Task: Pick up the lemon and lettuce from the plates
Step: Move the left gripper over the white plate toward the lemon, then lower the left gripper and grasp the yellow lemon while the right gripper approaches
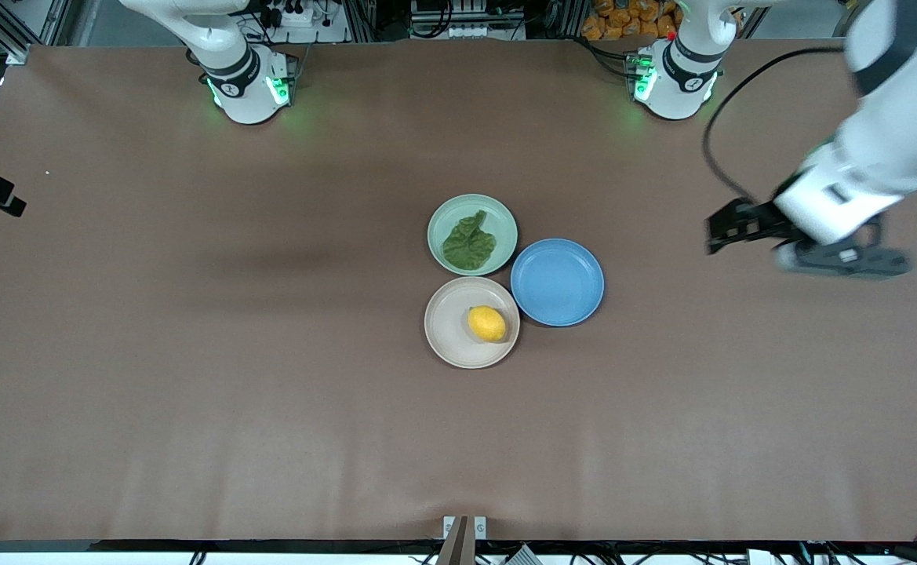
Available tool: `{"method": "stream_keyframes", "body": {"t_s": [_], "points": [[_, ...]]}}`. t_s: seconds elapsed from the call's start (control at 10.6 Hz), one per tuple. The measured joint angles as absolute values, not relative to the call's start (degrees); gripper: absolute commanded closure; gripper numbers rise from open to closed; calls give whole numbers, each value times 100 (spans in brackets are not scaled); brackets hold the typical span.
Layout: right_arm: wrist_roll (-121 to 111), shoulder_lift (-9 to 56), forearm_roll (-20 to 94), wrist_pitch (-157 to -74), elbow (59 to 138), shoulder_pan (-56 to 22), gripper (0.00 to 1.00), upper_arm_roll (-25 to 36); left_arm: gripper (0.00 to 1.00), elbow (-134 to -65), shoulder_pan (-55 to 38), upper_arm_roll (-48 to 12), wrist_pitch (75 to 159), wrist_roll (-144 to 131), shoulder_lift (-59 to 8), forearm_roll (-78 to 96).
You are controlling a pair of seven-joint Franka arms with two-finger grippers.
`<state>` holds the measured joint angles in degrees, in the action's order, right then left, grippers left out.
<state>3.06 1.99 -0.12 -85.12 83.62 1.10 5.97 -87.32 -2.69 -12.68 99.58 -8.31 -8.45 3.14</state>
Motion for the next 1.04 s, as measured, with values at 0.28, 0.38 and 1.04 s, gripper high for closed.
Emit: {"method": "stream_keyframes", "body": {"t_s": [0.28,0.38,1.04], "points": [[306,205,-14,-8516,8359,105,0,598,0,-8751,-932,-1274,10654,-1332,-1442,326],[306,206,-15,-8516,8360,104,0,599,0,-8754,-1146,-1275,10879,-1614,-1634,326],[307,259,-16,-8497,8380,22,0,596,0,-8770,-2326,-1247,13091,-3822,-3051,319]]}}
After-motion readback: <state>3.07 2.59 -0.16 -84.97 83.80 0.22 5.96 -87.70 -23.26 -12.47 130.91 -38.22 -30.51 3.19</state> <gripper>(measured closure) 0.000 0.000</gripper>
